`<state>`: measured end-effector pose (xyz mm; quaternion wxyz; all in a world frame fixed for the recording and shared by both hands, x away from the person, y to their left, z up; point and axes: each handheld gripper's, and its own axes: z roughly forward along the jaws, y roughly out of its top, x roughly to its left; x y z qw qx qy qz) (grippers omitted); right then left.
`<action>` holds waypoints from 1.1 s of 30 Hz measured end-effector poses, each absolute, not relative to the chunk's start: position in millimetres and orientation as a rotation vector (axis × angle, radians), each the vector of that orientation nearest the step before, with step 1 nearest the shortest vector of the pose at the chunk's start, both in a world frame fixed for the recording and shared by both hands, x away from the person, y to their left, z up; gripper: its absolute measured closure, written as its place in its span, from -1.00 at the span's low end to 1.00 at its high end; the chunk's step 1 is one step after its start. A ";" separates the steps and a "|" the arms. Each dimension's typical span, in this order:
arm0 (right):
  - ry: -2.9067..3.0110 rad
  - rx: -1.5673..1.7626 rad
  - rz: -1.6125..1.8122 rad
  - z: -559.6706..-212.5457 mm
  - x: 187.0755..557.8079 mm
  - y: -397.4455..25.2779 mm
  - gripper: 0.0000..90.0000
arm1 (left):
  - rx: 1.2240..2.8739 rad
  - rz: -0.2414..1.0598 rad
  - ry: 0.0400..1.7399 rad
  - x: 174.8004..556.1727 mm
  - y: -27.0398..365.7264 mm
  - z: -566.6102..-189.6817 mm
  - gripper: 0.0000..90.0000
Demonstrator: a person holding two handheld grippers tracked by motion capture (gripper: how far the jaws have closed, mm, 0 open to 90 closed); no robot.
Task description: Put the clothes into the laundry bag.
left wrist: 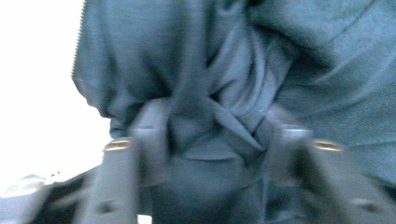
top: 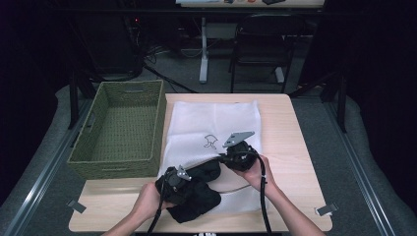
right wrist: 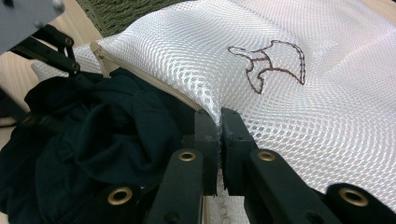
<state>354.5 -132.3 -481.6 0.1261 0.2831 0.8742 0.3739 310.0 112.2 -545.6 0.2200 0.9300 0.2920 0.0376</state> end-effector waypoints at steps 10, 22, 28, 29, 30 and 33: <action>2.539 0.813 1.134 -475.2 351.2 -128.5 0.94 | 2.438 0.052 0.893 319.8 110.9 -534.0 0.75; 2.554 0.839 1.135 -479.3 351.9 -131.3 0.94 | 2.406 0.075 0.871 332.5 101.0 -524.4 0.20; 2.546 0.851 1.142 -479.0 352.5 -134.1 0.94 | 2.409 0.108 0.841 315.8 110.2 -512.4 -0.37; 2.544 0.848 1.141 -478.9 352.5 -133.9 0.94 | 2.402 0.119 0.838 311.0 111.1 -510.8 -0.48; 2.546 0.852 1.141 -478.9 352.2 -133.5 0.94 | 2.406 0.120 0.827 307.7 110.5 -510.4 -0.59; 2.549 0.854 1.138 -480.0 352.8 -133.4 0.94 | 2.423 0.134 0.802 295.8 105.7 -511.2 -0.66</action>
